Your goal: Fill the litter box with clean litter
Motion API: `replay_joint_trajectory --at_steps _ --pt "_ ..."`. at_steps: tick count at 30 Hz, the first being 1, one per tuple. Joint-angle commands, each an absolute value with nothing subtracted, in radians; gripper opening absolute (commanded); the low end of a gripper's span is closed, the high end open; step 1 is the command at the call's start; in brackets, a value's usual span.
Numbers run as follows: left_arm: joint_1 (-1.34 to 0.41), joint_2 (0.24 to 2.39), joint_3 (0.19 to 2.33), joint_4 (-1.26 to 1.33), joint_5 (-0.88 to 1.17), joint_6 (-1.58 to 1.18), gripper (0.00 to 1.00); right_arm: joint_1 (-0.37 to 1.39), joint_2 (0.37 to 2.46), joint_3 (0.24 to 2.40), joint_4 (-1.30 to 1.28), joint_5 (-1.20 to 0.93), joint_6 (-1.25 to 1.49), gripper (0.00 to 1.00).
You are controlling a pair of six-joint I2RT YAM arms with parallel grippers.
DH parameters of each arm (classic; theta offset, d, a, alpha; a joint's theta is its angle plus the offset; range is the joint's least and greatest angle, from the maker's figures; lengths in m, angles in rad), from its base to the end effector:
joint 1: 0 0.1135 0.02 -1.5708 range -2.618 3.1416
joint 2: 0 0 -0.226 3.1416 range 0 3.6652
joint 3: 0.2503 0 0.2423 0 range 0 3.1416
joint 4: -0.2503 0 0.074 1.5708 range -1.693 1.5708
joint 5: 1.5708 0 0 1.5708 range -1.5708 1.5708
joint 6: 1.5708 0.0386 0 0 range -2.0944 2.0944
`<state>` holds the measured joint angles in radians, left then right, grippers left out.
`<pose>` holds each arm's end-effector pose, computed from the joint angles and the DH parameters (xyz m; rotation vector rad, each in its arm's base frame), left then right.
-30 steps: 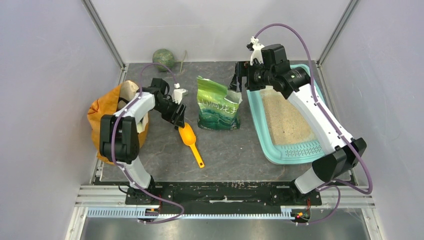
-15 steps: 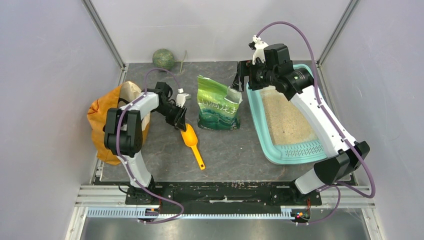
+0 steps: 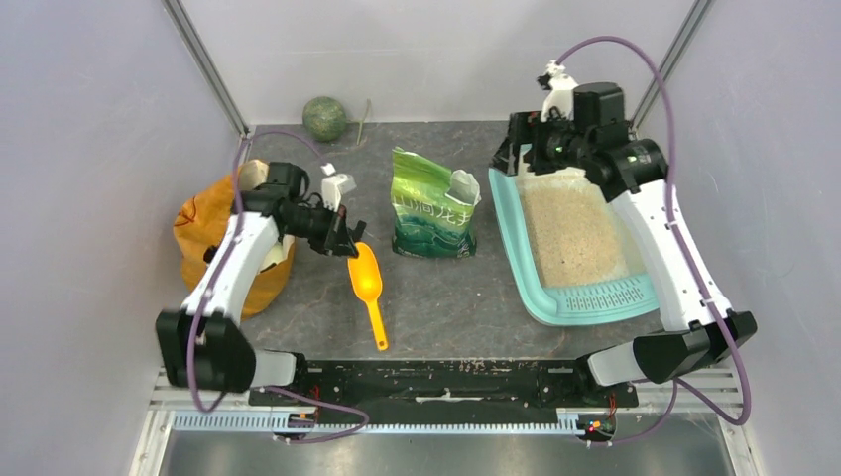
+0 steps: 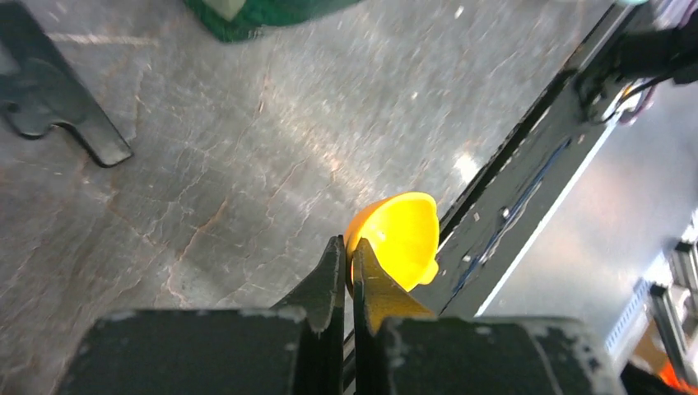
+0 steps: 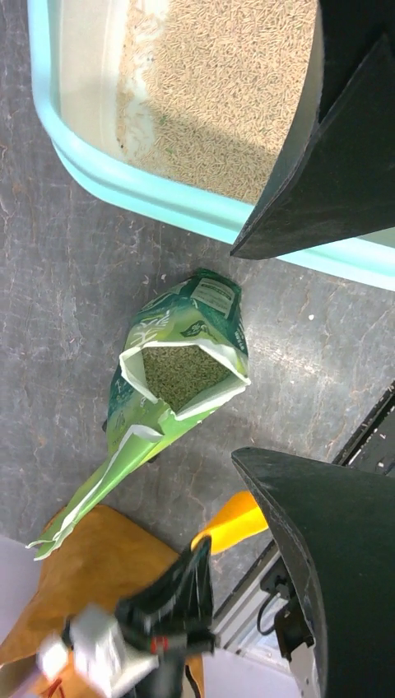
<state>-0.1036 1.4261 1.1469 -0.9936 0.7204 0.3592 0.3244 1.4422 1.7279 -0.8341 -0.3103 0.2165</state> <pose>0.2558 -0.0522 0.2317 0.7428 2.5085 -0.9258 0.2748 0.1048 0.4036 -0.3043 2.1369 0.6463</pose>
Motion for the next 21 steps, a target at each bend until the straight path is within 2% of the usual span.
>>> replay_joint_trajectory --at_steps 1,4,8,11,16,21 --pt "-0.077 1.173 1.210 -1.005 0.862 0.146 0.02 0.253 1.357 1.720 -0.841 -0.496 0.220 0.92" --pt "-0.079 1.041 1.248 -0.858 0.922 -0.111 0.02 0.236 1.322 1.719 -0.831 -0.569 0.241 0.92" --pt "-0.078 0.982 1.281 -0.497 0.921 -0.512 0.02 0.224 1.265 1.732 -0.776 -0.653 0.271 0.93" --pt "-0.079 1.055 1.380 -0.309 0.839 -0.698 0.02 0.217 1.250 1.797 -0.746 -0.686 0.283 0.93" --pt "-0.080 1.242 1.601 -0.174 0.711 -0.879 0.02 0.173 1.293 1.953 -0.719 -0.720 0.392 0.94" --pt "-0.137 1.427 1.844 -0.128 0.652 -1.021 0.02 0.144 1.289 1.877 -0.537 -0.762 0.567 0.97"
